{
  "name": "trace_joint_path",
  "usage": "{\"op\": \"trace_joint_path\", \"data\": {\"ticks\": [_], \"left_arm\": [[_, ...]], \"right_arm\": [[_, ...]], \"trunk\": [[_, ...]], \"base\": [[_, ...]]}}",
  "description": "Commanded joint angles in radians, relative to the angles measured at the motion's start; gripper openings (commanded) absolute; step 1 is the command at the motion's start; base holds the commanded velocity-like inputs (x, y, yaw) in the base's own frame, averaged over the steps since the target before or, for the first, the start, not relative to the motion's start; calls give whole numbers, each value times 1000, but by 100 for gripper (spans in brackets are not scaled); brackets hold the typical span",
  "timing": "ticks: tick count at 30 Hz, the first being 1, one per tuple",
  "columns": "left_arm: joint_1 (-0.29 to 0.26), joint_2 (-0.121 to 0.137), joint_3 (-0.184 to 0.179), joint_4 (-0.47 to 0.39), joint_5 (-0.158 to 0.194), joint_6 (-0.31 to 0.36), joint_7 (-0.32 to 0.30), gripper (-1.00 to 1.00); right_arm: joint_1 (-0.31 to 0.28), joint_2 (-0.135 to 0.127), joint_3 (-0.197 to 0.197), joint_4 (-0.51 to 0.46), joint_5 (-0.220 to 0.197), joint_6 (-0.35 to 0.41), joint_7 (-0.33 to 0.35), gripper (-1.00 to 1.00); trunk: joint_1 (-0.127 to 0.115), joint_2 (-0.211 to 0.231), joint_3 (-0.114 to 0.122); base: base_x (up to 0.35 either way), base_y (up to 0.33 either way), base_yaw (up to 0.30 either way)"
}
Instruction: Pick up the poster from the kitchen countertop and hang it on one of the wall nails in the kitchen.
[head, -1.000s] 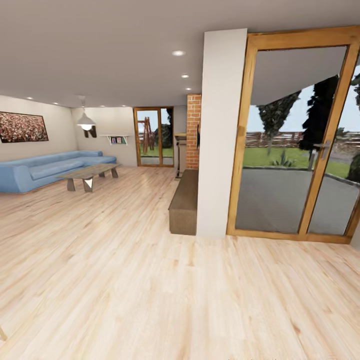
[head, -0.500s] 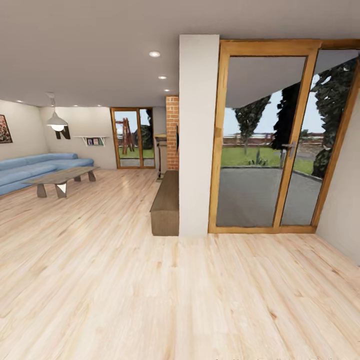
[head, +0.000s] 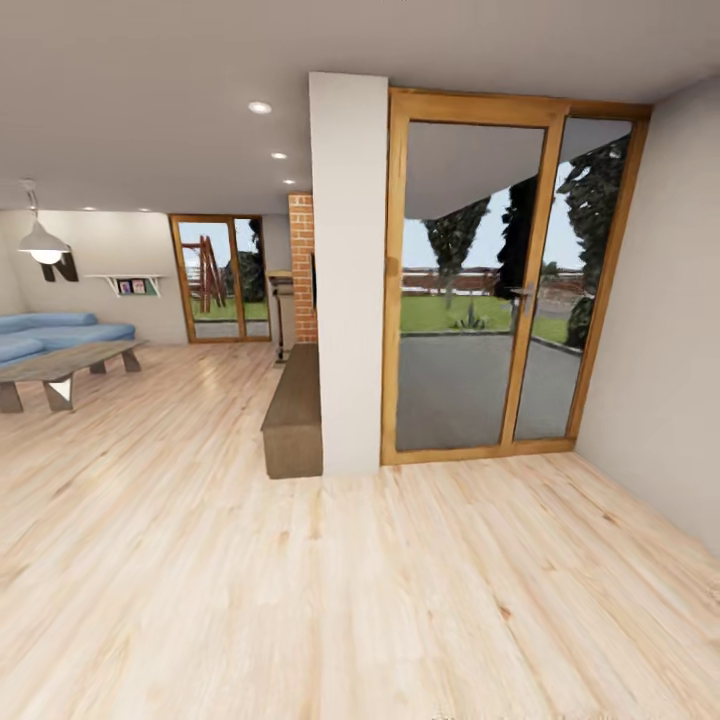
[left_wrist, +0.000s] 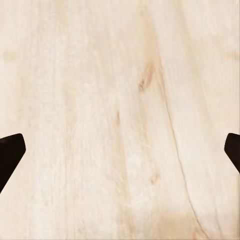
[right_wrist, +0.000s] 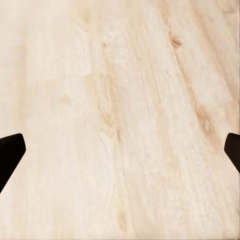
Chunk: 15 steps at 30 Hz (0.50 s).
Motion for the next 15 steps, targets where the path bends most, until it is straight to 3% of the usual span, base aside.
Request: {"op": "trace_joint_path", "data": {"ticks": [1,15], "left_arm": [[0,0,0,-1,0,-2,0,100],[0,0,0,-1,0,-2,0,100]], "right_arm": [[-1,0,-1,1,0,-3,-1,100],[-1,0,-1,1,0,-3,0,100]], "trunk": [[0,-1,0],[0,-1,6]], "base": [[0,0,-269],[0,0,-269]]}}
